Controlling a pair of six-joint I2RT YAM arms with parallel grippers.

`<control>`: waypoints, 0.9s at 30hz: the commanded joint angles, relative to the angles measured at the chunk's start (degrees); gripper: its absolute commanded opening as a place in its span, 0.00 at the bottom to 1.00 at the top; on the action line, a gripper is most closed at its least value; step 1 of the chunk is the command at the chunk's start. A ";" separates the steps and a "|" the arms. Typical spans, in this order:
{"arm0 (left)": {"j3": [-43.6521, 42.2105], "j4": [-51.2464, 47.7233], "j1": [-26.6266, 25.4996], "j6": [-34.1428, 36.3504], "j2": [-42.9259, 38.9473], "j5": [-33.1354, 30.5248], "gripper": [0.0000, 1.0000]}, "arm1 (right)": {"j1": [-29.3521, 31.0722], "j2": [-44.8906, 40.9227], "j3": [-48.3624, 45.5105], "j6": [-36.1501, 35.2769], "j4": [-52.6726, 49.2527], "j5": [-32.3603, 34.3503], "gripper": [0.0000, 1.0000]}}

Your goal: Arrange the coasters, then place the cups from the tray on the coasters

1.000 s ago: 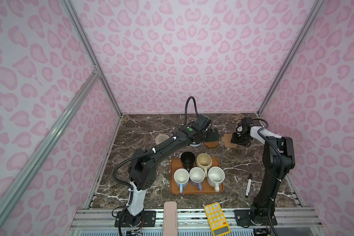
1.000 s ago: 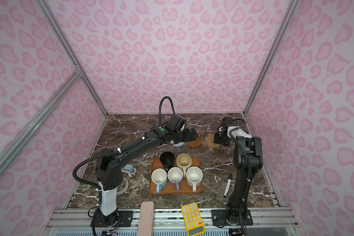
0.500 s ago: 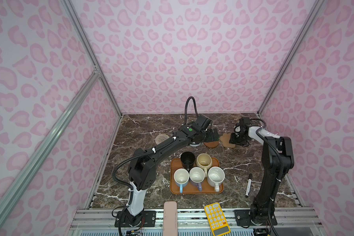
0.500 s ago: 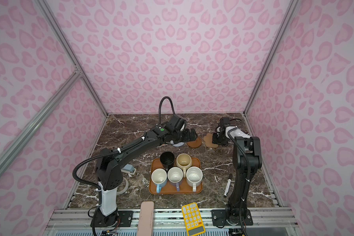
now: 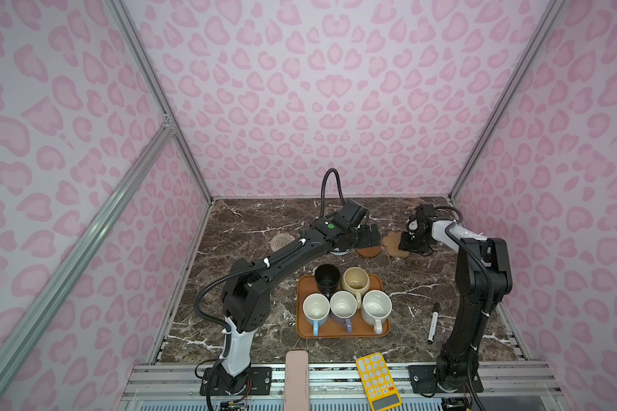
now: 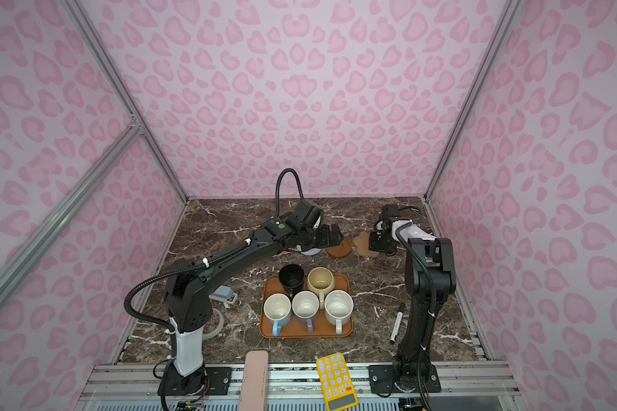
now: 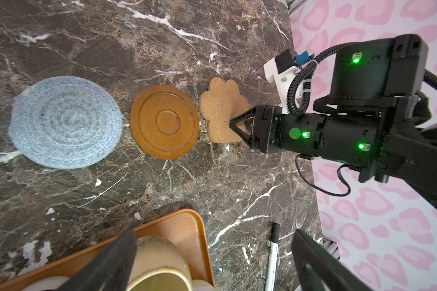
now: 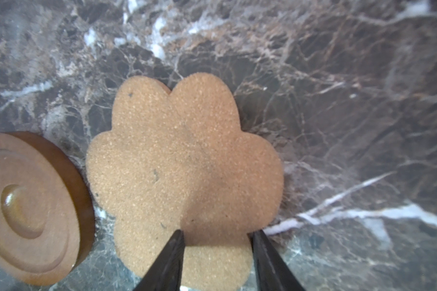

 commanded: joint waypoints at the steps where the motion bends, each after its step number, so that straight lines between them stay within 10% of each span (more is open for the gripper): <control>1: -0.21 0.45 0.10 -0.69 -1.30 -0.75 0.98 | -0.10 0.50 -0.81 0.43 -5.37 0.22 0.47; 15: -5.20 -3.93 1.66 0.53 -11.37 -3.89 0.98 | 1.22 -13.31 -3.68 1.75 -8.46 3.46 0.71; 27: -20.17 -4.13 4.34 1.48 -31.04 -10.73 0.97 | 14.36 -35.47 -9.67 0.89 -7.66 9.04 0.98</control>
